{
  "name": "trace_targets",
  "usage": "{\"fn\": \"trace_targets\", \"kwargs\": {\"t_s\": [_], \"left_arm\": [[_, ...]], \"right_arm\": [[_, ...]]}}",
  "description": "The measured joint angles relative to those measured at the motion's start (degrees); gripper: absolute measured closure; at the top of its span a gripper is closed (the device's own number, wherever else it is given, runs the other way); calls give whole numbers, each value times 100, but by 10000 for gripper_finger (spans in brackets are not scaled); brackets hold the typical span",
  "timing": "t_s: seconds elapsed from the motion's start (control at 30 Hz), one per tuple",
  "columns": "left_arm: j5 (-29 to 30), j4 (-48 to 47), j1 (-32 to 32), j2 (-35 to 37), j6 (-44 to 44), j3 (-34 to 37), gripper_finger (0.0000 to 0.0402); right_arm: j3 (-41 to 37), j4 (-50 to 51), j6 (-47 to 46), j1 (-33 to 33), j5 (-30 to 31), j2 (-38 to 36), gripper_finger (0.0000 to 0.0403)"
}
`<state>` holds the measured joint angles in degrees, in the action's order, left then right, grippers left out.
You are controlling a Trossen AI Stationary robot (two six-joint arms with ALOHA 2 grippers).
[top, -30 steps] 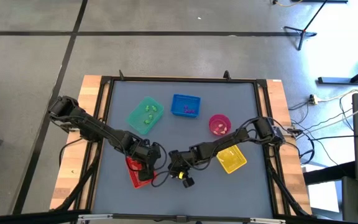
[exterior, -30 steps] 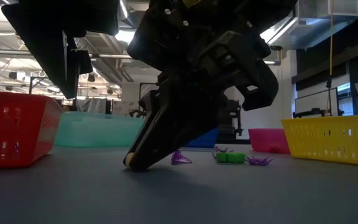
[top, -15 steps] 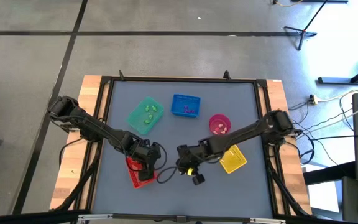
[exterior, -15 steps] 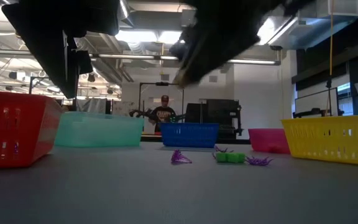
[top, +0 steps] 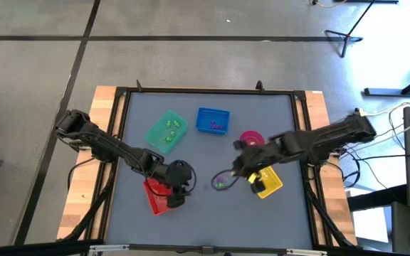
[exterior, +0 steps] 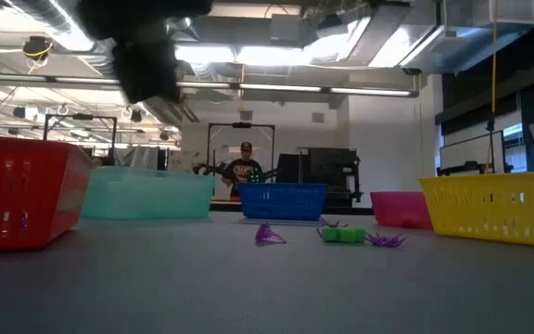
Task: Sort Halloween decoration
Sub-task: Put the yellow skull toy into the red bin
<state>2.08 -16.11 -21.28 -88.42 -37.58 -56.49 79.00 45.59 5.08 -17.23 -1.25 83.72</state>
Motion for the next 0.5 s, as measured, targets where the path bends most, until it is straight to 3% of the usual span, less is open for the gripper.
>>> {"fn": "trace_targets", "kwargs": {"t_s": [0.23,0.37,0.5], "left_arm": [[1043,1509,232,0,801,0,226],[1088,2046,424,0,1115,0,226],[1091,2394,607,0,1382,0,226]], "right_arm": [[-503,657,117,1,1069,-922,346],[-1452,215,132,4,1416,-1439,346],[-2393,-403,270,104,2224,-1869,346]]}}
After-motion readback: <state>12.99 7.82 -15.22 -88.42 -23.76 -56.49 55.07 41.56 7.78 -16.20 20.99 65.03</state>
